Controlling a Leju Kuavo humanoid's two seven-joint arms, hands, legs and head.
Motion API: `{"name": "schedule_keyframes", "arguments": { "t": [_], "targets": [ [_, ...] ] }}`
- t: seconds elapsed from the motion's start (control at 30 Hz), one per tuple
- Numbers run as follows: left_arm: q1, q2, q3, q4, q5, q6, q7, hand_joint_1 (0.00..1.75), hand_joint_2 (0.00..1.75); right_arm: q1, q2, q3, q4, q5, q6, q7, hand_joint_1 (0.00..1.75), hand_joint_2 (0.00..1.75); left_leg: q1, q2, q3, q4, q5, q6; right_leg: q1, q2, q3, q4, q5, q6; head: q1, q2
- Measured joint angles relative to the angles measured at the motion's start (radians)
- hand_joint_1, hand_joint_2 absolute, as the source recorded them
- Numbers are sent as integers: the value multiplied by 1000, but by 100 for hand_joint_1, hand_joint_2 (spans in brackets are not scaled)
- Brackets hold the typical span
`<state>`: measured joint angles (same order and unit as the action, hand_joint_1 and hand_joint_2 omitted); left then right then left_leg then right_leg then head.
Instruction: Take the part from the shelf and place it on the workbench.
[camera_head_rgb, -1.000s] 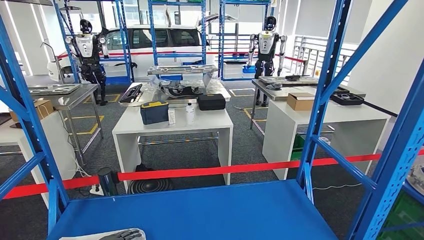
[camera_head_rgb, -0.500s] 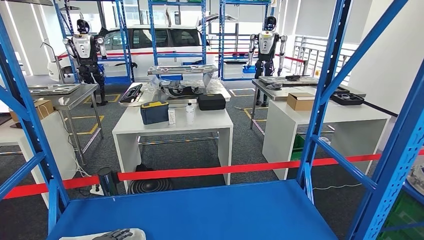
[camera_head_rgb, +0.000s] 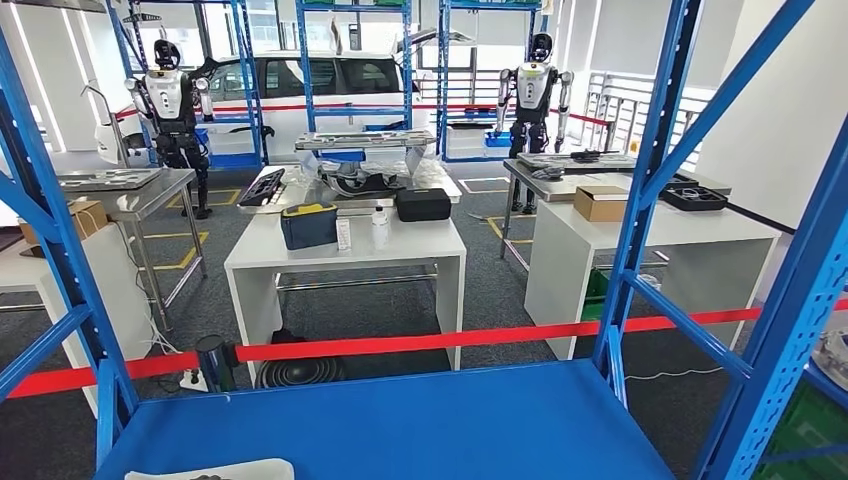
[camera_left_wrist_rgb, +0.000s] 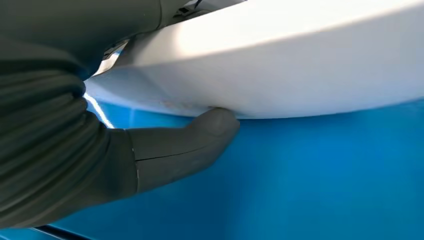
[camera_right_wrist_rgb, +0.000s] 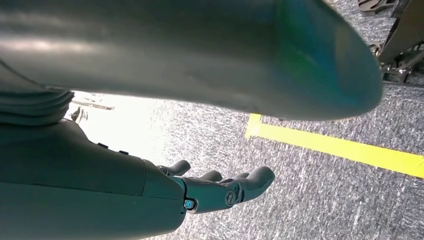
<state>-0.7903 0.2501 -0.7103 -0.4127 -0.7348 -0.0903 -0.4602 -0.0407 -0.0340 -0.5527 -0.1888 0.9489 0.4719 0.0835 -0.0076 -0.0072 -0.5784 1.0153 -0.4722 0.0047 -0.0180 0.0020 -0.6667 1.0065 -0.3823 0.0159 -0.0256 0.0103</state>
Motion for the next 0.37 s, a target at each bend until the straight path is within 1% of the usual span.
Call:
{"name": "schedule_keyframes", "arguments": {
  "t": [0.23, 0.37],
  "targets": [
    [-2, -3, 27, 1, 20, -51, -80, 175, 175, 0, 0, -1, 0, 7, 0, 0, 0, 0, 0, 0, 0, 0, 0, -1, 0, 0, 0, 0, 0, -1, 0, 0],
    [-3, -4, 35, 1, 22, -61, -94, 175, 175, 0, 0, -2, 0, 10, 0, 0, 0, 0, 0, 0, 0, 0, 1, -1, 0, 0, 0, 1, 0, -1, 0, 0]
  ]
}}
